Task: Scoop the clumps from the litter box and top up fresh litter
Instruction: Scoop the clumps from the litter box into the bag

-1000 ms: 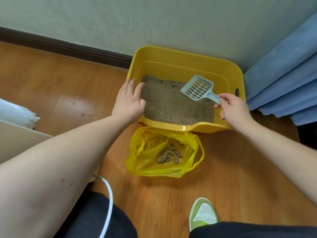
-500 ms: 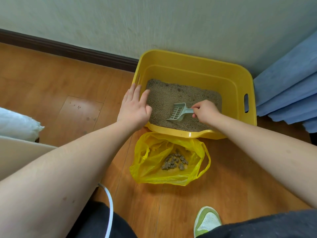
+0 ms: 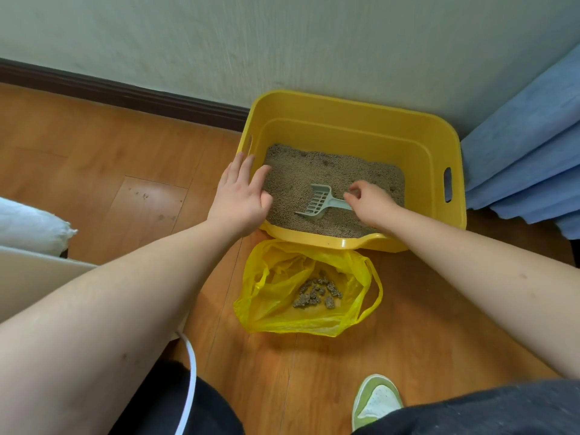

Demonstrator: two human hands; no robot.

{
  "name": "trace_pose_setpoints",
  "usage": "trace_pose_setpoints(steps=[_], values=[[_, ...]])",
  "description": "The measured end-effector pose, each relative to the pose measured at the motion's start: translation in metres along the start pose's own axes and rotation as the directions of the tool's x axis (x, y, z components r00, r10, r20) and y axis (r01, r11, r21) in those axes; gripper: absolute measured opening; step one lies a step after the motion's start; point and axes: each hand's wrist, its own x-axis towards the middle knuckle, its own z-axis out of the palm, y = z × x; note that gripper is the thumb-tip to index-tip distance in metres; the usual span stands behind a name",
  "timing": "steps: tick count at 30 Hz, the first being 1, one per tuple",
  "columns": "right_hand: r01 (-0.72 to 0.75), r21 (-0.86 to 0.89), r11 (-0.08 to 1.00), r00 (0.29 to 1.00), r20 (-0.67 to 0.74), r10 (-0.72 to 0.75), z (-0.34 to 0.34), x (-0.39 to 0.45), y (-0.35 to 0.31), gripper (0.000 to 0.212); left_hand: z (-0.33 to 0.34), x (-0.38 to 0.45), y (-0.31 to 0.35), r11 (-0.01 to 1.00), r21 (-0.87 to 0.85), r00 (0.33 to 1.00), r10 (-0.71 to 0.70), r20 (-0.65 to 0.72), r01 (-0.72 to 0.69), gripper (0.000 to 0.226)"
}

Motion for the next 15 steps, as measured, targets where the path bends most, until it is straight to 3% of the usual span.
trace_pose_setpoints(steps=[7, 11, 13, 15], values=[[0.257, -0.009, 0.966, 0.942, -0.221, -0.252, -0.010, -0.046, -0.017, 0.031, -0.002, -0.003, 0.001, 1.000, 0.004, 1.000, 0.017, 0.022, -0.017, 0.062], [0.312, 0.106, 0.944, 0.925, -0.260, -0.277, -0.009, -0.086, -0.016, 0.041, 0.000, -0.011, 0.005, 0.999, 0.038, 1.000, 0.028, -0.012, -0.027, 0.059], [0.324, 0.100, 0.941, 0.925, -0.242, -0.292, -0.001, -0.103, -0.008, 0.044, -0.003, -0.020, 0.008, 0.969, 0.141, 0.973, 0.215, -0.084, -0.202, 0.056], [0.367, 0.011, 0.930, 0.902, -0.248, -0.353, 0.009, -0.117, 0.003, 0.047, -0.006, -0.027, 0.013, 0.824, 0.243, 0.830, 0.548, -0.107, -0.512, 0.048]])
